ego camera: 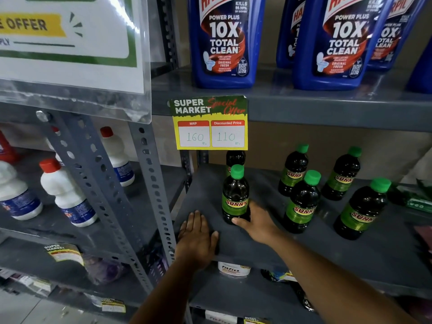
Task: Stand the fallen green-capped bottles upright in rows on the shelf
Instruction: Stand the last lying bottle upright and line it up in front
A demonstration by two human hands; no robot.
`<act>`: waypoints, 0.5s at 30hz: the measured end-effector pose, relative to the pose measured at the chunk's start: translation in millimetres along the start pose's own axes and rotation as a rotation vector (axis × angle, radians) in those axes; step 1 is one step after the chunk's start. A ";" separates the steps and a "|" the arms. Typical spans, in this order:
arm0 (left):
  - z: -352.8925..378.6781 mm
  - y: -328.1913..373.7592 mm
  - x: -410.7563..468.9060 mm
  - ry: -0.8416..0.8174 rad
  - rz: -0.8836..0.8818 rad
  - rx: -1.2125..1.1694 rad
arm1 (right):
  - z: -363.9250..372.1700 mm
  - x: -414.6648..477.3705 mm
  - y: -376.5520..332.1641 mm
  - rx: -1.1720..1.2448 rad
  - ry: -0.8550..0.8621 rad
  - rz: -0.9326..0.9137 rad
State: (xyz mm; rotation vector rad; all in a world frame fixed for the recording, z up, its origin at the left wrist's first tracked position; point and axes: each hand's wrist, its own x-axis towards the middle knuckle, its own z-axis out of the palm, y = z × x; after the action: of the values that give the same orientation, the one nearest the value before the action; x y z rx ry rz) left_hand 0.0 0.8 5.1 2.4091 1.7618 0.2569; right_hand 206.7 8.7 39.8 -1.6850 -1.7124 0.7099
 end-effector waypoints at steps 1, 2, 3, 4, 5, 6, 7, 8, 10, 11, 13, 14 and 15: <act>-0.6 -0.1 -0.4 -0.003 0.000 -0.004 | -0.1 -3.7 -0.6 -0.006 -0.001 -0.009; -1.5 0.3 -1.0 -0.004 0.001 -0.008 | -0.6 -8.0 -1.5 -0.016 0.001 -0.021; -2.4 0.9 -1.1 -0.005 -0.002 -0.013 | -0.1 -12.4 -1.8 -0.024 0.001 -0.022; -3.0 1.6 -1.1 -0.008 -0.008 -0.017 | 0.9 -17.1 -1.8 -0.027 0.001 -0.028; -3.6 2.1 -0.7 -0.015 -0.017 -0.019 | 2.2 -22.1 -1.9 -0.028 -0.001 -0.028; -4.0 2.5 0.4 -0.026 -0.029 -0.016 | 4.0 -26.7 -1.9 -0.032 0.000 -0.035; -4.0 3.4 0.9 -0.037 -0.039 -0.010 | 5.4 -31.8 -1.7 -0.038 0.002 -0.038; -3.8 3.5 1.6 -0.046 -0.046 -0.002 | 7.2 -36.2 -2.2 -0.040 0.007 -0.045; -3.4 3.7 2.3 -0.057 -0.047 0.012 | 10.9 -44.4 -4.0 -0.030 0.013 -0.065; -2.9 3.4 2.5 -0.058 -0.042 0.019 | 12.6 -48.2 -5.1 -0.028 0.015 -0.073; -1.8 3.0 2.3 -0.052 -0.036 0.033 | 15.1 -54.8 -7.0 -0.030 0.016 -0.091; -1.5 2.7 1.9 -0.047 -0.034 0.037 | 16.5 -57.0 -7.0 -0.027 0.013 -0.098; -1.5 3.1 1.4 -0.042 -0.031 0.039 | 17.2 -59.1 -6.1 -0.021 0.008 -0.095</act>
State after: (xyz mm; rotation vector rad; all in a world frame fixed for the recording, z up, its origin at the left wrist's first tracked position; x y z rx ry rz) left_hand 2.9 1.3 7.4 2.3925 1.8012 0.1691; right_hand 189.1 -49.7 29.3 -1.6065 -1.7874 0.6417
